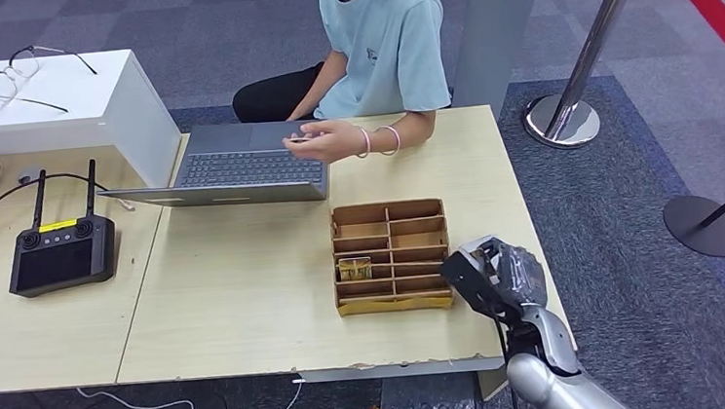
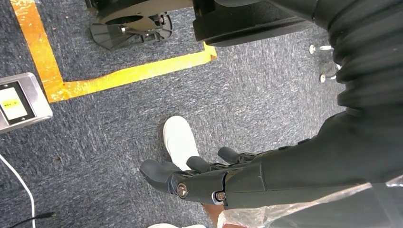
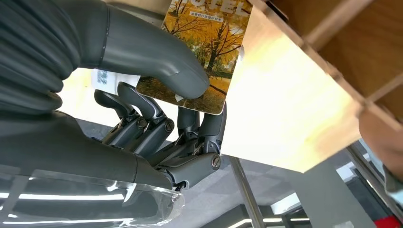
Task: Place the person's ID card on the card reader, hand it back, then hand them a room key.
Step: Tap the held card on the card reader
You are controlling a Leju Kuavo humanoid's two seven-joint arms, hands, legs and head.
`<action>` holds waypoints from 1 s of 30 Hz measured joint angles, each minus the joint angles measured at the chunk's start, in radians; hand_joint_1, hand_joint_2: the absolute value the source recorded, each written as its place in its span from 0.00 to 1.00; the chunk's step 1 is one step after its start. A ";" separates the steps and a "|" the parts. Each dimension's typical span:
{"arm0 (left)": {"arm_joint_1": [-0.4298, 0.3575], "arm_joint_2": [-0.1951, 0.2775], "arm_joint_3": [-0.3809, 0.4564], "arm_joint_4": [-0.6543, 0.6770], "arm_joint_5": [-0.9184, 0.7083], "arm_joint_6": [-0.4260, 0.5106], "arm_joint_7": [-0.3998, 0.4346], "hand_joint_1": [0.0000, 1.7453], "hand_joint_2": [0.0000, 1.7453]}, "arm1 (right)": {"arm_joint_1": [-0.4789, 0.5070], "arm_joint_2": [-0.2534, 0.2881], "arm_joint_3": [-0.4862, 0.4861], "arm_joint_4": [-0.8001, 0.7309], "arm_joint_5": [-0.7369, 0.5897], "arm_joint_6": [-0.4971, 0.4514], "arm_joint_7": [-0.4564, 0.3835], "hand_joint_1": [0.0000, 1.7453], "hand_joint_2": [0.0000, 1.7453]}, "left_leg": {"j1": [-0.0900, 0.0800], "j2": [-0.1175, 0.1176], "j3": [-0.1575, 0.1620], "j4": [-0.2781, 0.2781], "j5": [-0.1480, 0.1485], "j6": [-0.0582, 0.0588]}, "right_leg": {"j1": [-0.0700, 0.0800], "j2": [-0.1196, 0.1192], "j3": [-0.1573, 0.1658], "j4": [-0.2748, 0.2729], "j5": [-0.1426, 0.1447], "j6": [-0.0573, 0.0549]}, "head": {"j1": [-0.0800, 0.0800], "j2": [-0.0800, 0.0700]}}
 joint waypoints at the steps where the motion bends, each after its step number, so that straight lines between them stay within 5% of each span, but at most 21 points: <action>1: 0.000 0.000 0.000 0.000 0.000 0.000 0.000 0.00 1.00 | -0.003 -0.001 -0.001 -0.006 -0.004 -0.002 -0.002 1.00 1.00 | 0.000 0.000 0.000 0.000 0.000 0.000 | 0.000 0.000 0.000 0.000 0.000 0.000 | 0.000 0.000; 30: 0.000 0.000 -0.001 0.000 0.000 0.000 0.000 0.00 1.00 | -0.023 -0.035 -0.070 -0.126 -0.122 -0.014 -0.009 1.00 1.00 | 0.000 0.000 0.000 0.000 0.000 0.000 | 0.000 0.000 0.000 0.000 0.000 0.000 | 0.000 0.000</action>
